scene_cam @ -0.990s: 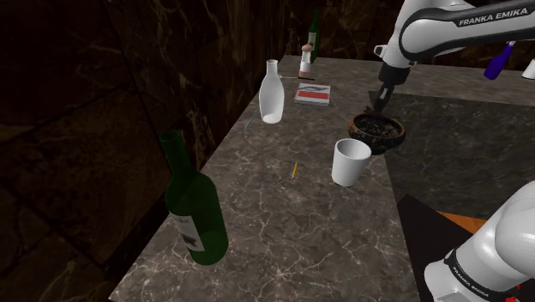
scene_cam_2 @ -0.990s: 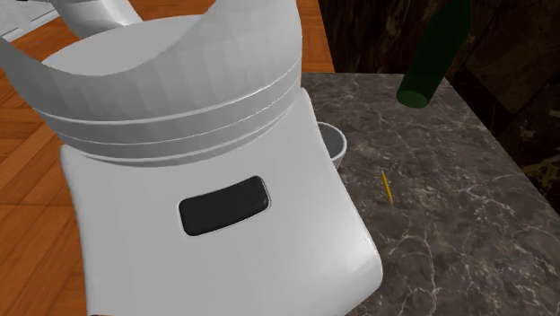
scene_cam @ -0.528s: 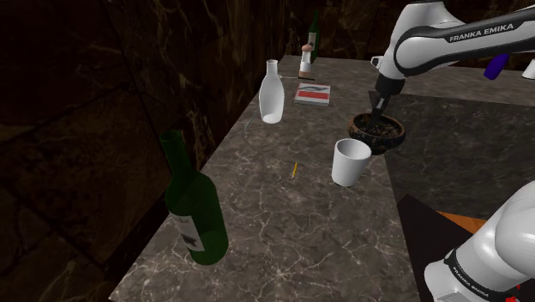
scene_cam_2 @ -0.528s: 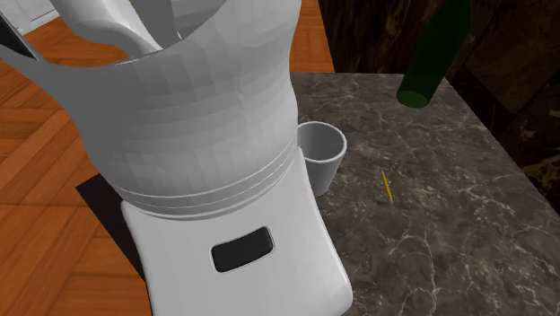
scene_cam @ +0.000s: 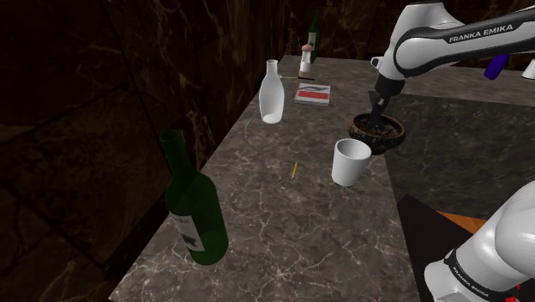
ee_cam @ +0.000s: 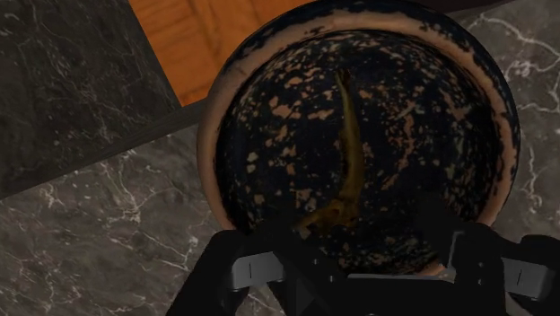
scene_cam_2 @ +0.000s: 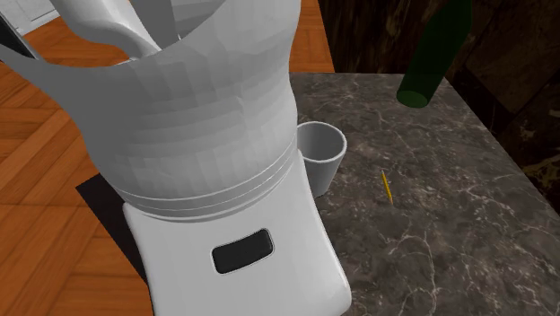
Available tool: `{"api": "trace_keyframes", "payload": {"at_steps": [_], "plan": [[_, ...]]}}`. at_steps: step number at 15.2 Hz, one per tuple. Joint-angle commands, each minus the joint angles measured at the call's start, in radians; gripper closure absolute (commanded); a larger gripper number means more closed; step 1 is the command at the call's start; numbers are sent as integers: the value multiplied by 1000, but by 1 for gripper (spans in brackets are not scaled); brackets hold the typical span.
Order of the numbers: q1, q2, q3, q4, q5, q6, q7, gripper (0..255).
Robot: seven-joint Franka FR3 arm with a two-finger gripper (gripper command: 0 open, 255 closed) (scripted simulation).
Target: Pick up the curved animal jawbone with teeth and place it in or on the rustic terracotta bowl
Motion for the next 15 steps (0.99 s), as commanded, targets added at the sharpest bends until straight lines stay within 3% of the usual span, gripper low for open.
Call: {"api": "trace_keyframes", "payload": {"at_steps": [1,4,8,15], "plan": [[0,0,0,0,0,0,0,0],[0,0,0,0,0,0,0,0],[2,-32,12,101,4,-132,1,0],[2,-32,12,101,4,-132,1,0]]}}
